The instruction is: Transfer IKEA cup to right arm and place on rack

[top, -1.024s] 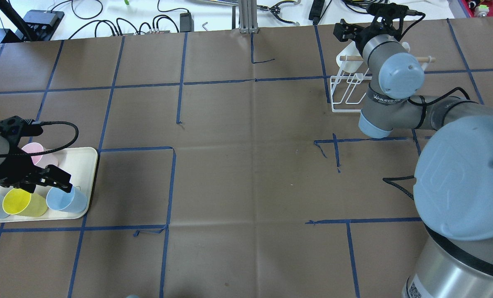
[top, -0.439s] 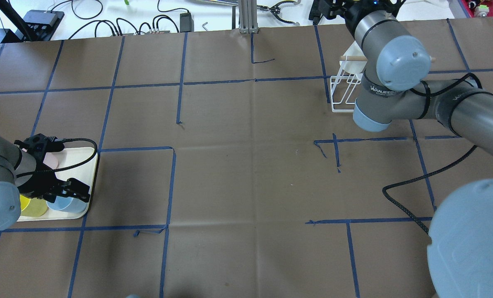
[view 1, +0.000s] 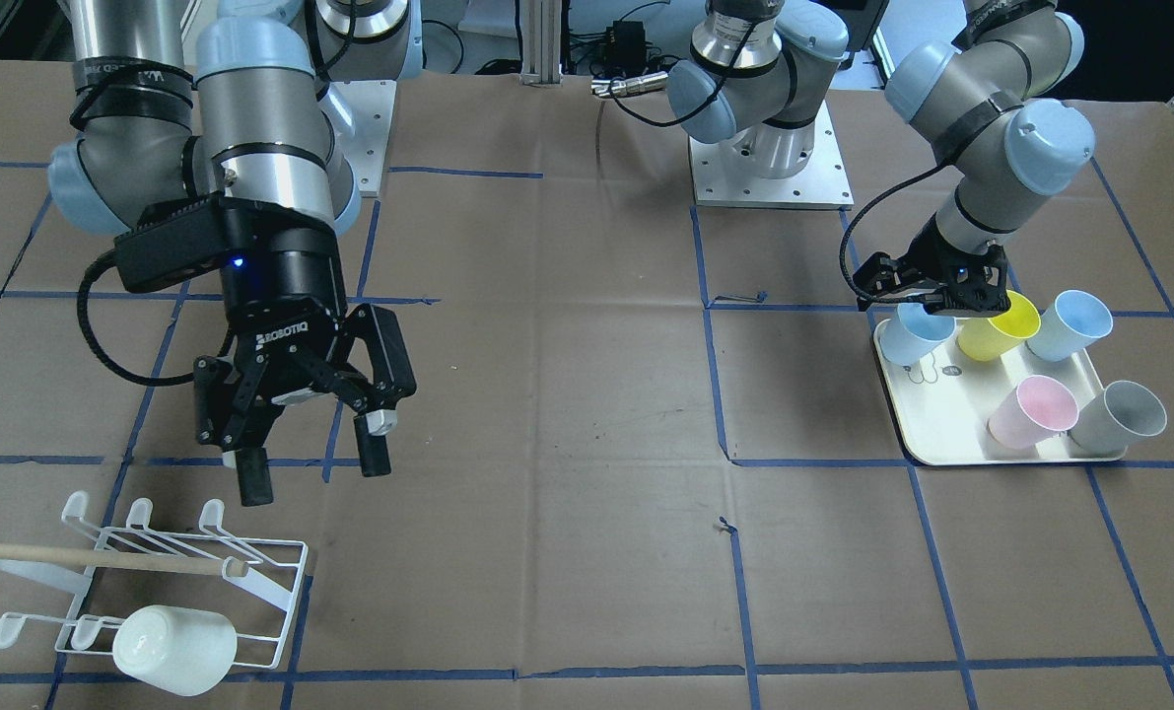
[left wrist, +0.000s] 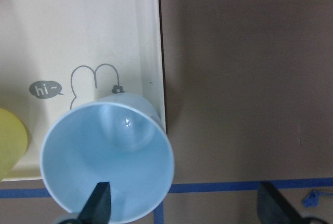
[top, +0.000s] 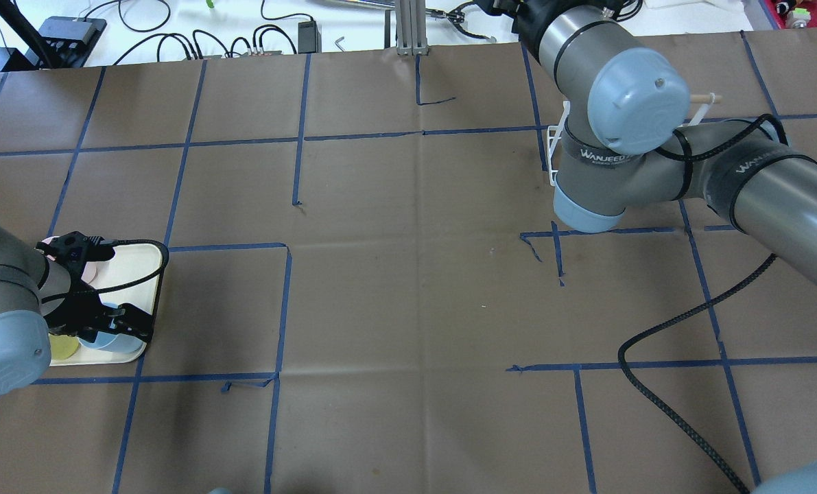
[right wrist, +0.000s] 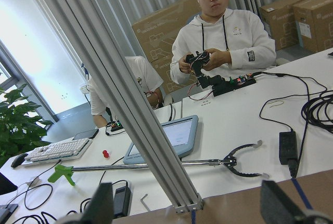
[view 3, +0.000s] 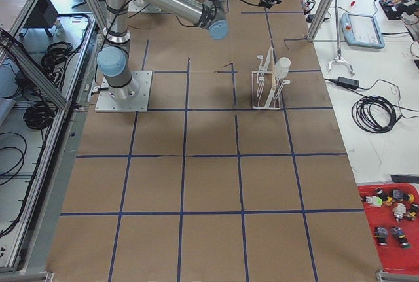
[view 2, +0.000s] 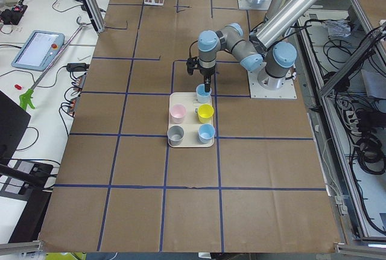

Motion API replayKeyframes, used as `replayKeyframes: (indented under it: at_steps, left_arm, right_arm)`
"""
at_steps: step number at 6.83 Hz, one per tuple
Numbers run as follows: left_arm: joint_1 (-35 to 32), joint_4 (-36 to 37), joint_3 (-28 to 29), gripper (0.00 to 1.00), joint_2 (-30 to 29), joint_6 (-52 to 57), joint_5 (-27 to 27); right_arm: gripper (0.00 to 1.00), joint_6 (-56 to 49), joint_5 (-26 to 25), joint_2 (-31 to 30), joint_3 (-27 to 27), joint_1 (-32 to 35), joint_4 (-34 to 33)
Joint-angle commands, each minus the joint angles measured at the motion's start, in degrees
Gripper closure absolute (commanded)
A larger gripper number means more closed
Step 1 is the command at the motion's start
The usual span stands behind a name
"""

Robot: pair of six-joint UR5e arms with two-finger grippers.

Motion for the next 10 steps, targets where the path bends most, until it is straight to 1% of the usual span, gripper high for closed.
replayKeyframes:
  at_steps: [1, 2, 3, 4, 5, 6, 7, 8, 9, 10]
  left_arm:
    - [0.09, 2.58, 0.16, 0.01, -1.59, 0.07, 0.54]
    - [0.09, 2.58, 0.25, 0.01, -1.68, -0.02, 0.55]
    - [0.09, 2.58, 0.33, 0.14, -1.77, -0.02, 0.46]
    - [0.09, 2.67, 0.77, 0.46, -1.86, 0.33, 0.54]
    - [0.09, 2.59, 1.12, 0.86, -1.94, 0.42, 0.63]
    - [0.18, 2.5, 1.56, 1.0, -1.94, 0.59, 0.63]
    - [0.44, 2.32, 2.17, 1.0, -1.86, 0.77, 0.55]
    - [0.79, 2.15, 2.96, 1.0, -1.86, 0.86, 0.2]
    - [0.88, 1.88, 4.54, 1.0, -2.03, 0.86, 0.02]
    - [0.8, -2.03, 8.3, 1.0, -2.03, 0.77, -0.42]
  right_arm:
    - [0.0, 15.5, 0.23, -0.73, 0.49, 3.8, 1.04]
    - [0.0, 24.02, 0.41, -0.99, 1.54, 4.07, 0.87]
    - [0.0, 30.11, 0.93, -0.99, 2.76, 5.21, 0.52]
    - [0.0, 34.7, 1.29, -1.25, 3.99, 6.7, 0.08]
    - [0.0, 40.22, 1.29, -2.21, 4.96, 7.41, 0.08]
    - [0.0, 41.84, 1.29, -2.74, 5.23, 7.59, 0.08]
    - [0.0, 42.73, 1.29, -3.01, 6.19, 7.42, -0.62]
    - [0.0, 48.74, 1.2, -3.01, 8.9, 7.5, -3.33]
    - [0.0, 50.98, 1.2, -3.01, 9.89, 7.42, -3.96]
    - [0.0, 51.09, 1.2, -3.01, 9.98, 7.33, -4.05]
